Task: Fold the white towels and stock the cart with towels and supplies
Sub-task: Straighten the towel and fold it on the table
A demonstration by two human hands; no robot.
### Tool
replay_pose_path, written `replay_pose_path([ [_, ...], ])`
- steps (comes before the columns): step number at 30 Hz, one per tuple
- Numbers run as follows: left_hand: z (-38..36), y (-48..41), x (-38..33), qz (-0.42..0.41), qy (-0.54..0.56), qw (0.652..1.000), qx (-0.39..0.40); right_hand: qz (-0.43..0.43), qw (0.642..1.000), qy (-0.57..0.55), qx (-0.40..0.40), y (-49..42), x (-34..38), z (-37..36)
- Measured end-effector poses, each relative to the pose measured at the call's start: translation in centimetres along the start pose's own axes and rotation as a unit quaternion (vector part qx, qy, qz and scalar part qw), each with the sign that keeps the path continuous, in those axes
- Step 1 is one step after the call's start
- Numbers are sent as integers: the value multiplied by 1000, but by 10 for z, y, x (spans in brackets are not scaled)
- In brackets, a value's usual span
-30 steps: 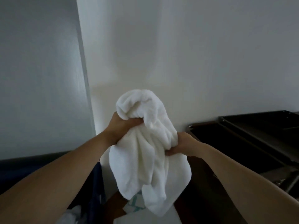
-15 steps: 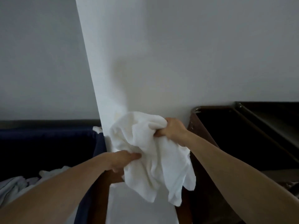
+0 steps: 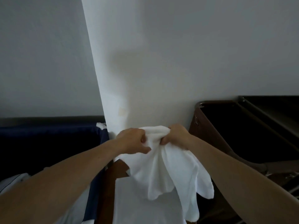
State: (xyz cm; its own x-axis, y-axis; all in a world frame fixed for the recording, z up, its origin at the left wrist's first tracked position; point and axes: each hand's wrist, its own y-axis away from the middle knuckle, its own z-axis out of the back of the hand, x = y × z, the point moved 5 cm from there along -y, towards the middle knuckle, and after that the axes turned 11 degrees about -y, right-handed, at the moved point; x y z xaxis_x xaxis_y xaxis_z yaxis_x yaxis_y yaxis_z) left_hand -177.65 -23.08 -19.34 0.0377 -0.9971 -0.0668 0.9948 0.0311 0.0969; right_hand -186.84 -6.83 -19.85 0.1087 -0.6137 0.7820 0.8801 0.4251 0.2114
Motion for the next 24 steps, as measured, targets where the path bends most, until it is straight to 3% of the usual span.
replay_pose_path([
  [3, -17, 0, -11, -18, -38, 996, -82, -15, 997, -74, -7, 7, 0, -1],
  [6, -19, -8, -14, -29, -45, 991, -123, 11, 999, -23, 35, 14, 8, -1],
  [9, -7, -20, -17, -20, 29, 995, -93, 63, 997, 10, 31, 22, 18, 5],
  [11, 2, -23, -23, -33, 88, 987, -127, 71, 996, 29, 37, 27, 17, 17],
  [14, 3, -25, -26, -51, 206, 965, -153, 5, 994, 42, 97, 39, 2, 37],
  [16, -2, -25, -17, -18, 291, 945, -150, -38, 988, 59, 141, 47, -10, 46],
  [20, -23, -19, 2, 58, 443, 893, -50, -33, 991, -63, 113, 57, -16, 61],
  [22, -36, -13, 1, 46, 375, 925, 44, -14, 984, -156, 82, 57, -5, 58],
  [24, -42, -6, -8, 10, 238, 963, 127, 5, 985, -164, 46, 52, 8, 48],
])
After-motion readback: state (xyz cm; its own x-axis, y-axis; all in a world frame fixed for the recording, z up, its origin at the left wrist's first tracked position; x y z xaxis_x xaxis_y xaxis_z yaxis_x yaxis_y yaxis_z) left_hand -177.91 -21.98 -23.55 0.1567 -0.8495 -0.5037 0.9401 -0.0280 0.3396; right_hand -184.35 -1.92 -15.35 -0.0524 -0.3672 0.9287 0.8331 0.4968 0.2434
